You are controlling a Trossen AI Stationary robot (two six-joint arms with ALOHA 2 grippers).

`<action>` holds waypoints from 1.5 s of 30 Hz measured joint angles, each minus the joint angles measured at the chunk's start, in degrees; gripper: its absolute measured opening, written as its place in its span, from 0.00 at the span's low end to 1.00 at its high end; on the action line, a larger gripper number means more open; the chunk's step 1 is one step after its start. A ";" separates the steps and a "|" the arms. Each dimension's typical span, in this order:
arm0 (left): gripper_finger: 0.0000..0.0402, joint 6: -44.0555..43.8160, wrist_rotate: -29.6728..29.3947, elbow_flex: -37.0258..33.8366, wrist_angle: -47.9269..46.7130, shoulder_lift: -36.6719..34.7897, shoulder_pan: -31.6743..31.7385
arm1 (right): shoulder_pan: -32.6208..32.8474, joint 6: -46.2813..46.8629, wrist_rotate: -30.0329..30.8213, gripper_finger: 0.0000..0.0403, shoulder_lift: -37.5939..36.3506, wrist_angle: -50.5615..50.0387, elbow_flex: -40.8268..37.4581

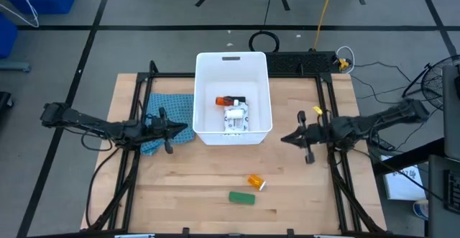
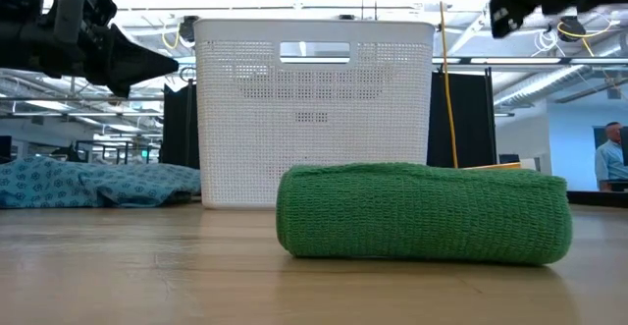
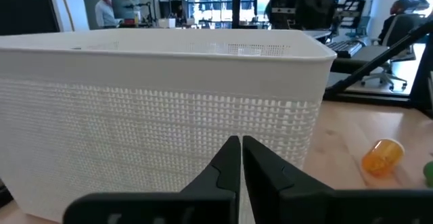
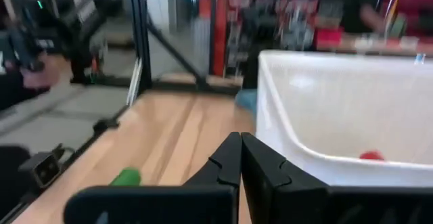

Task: Pick & place medical supplies in basket/bin
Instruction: Put the yellow medicine bottle into the white container

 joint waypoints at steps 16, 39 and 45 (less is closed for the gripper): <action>0.09 -4.42 0.02 0.00 0.96 0.01 0.00 | 19.35 19.49 15.16 0.15 49.32 -23.81 36.04; 0.09 -5.19 0.17 0.02 1.59 0.00 0.00 | 12.71 52.18 4.52 0.58 63.79 -38.06 41.91; 0.08 -5.19 0.24 0.02 1.47 0.02 0.00 | 12.45 51.45 -0.07 0.58 67.15 -36.95 41.90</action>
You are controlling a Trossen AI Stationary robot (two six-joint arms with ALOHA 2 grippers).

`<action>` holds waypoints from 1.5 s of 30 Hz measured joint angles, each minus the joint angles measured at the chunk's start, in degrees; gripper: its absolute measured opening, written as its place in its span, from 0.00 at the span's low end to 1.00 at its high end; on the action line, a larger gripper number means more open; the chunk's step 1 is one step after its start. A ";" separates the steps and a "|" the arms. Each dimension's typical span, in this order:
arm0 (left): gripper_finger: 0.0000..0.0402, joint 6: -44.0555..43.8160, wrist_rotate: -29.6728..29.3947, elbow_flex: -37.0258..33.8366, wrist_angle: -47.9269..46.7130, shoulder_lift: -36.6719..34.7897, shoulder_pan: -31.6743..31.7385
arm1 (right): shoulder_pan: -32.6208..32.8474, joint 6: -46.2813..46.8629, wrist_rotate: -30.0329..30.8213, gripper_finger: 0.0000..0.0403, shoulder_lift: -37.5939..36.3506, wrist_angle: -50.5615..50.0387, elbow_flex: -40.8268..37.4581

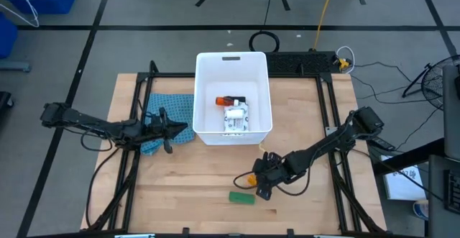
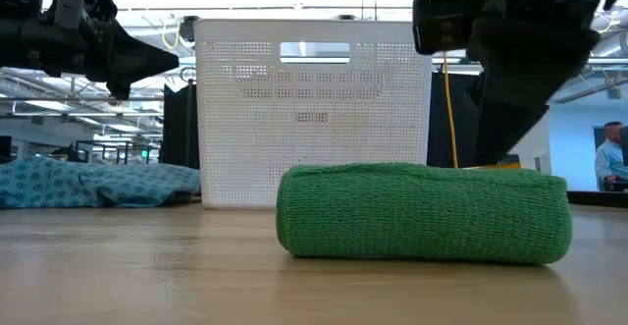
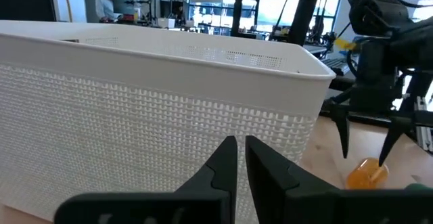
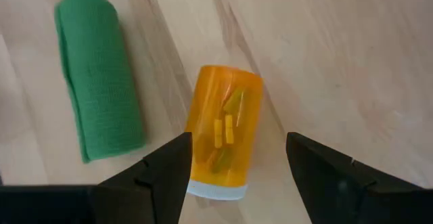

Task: Pick & place medical supplies in basket/bin
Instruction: Put the yellow medicine bottle into the white container

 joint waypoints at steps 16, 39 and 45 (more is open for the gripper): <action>0.10 -0.22 0.00 0.00 -0.10 -0.01 0.00 | -0.08 -3.24 -2.19 0.56 6.54 1.10 0.07; 0.10 0.04 0.31 0.02 -0.50 -0.02 0.00 | -0.88 -47.38 -6.39 0.42 -18.47 18.66 -5.67; 0.10 0.04 0.33 0.02 -1.46 -0.02 0.00 | -3.05 -50.59 -7.11 0.42 -37.11 32.47 -20.39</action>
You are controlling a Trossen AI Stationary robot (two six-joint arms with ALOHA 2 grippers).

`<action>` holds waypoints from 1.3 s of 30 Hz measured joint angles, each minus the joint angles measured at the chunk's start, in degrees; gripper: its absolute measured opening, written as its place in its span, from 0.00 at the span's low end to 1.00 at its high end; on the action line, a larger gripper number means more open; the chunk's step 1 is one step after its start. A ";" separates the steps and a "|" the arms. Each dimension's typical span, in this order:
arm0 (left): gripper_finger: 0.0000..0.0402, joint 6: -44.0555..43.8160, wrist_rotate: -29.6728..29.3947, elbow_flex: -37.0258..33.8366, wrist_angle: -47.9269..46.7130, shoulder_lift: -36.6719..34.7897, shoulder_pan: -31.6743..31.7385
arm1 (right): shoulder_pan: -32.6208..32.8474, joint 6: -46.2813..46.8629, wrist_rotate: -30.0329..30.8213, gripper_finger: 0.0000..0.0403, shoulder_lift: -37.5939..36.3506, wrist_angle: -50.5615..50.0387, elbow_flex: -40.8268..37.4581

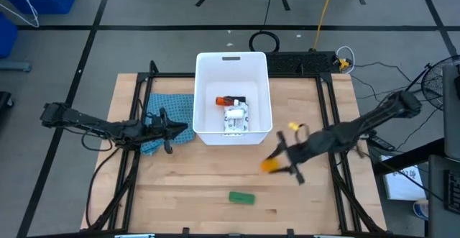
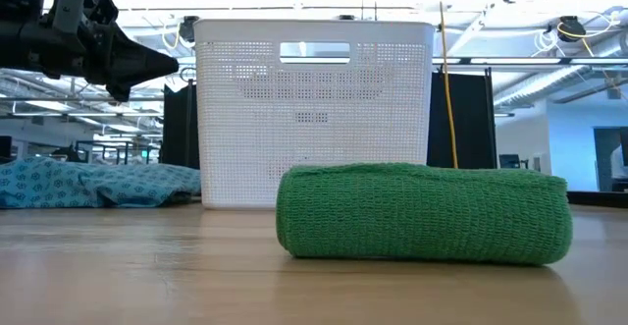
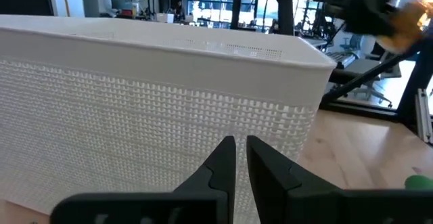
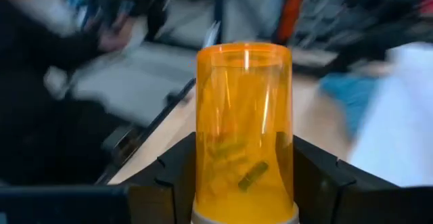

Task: Pick & place medical supplies in basket/bin
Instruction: Put the yellow medicine bottle into the white container

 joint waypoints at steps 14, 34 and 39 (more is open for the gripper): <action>0.10 -0.66 0.00 0.00 -0.59 0.00 0.00 | -2.22 5.06 9.30 0.42 -25.10 31.40 -34.03; 0.10 1.34 -3.54 0.00 0.33 0.00 0.00 | -25.91 -1.85 12.18 0.42 1.30 -21.92 27.17; 0.10 2.25 -3.55 0.00 0.34 0.02 0.00 | -35.69 -6.87 4.43 0.42 15.47 -31.67 40.82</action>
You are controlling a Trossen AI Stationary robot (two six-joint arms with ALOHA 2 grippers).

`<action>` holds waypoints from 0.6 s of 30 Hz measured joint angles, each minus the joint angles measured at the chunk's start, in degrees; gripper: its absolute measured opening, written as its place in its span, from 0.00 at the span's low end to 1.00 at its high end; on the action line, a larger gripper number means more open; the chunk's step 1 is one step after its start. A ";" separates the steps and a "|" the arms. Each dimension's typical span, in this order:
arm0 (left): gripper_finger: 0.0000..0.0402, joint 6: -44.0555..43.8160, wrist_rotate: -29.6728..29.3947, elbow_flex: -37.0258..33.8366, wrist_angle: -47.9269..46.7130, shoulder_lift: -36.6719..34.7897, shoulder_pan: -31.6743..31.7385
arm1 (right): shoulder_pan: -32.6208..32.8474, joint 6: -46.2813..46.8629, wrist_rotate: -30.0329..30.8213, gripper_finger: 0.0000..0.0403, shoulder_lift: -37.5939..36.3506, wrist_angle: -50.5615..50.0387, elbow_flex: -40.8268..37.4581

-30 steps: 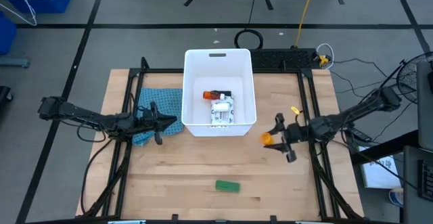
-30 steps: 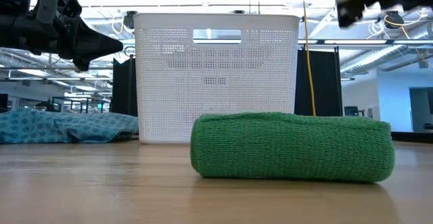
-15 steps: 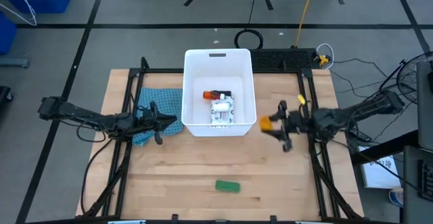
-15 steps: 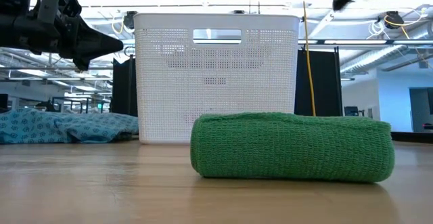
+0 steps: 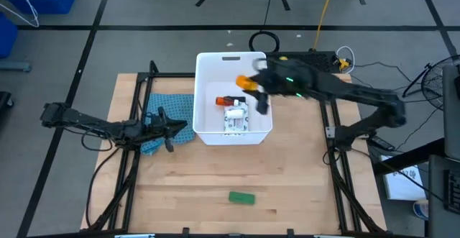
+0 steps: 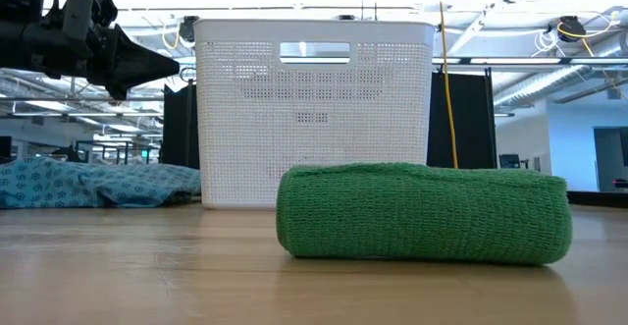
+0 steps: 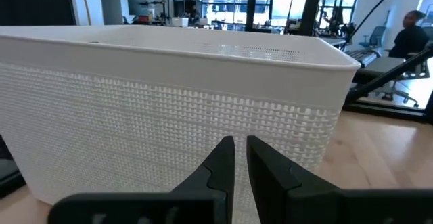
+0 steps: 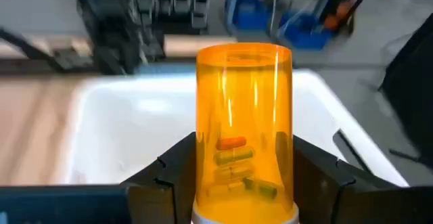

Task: Pick & place medical supplies in basket/bin
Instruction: Put the yellow medicine bottle into the white container

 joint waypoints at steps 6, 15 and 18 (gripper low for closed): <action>0.10 1.25 -0.02 0.00 -0.03 -0.01 0.00 | -5.72 -10.07 -8.89 0.42 13.77 -2.50 2.56; 0.10 1.18 -0.01 0.00 -1.27 -0.02 0.00 | -6.18 -21.22 -11.81 0.42 26.92 -1.31 2.56; 0.10 0.80 -0.02 0.00 -1.74 -0.01 0.00 | -6.18 -22.13 -15.11 0.42 29.76 -1.16 2.58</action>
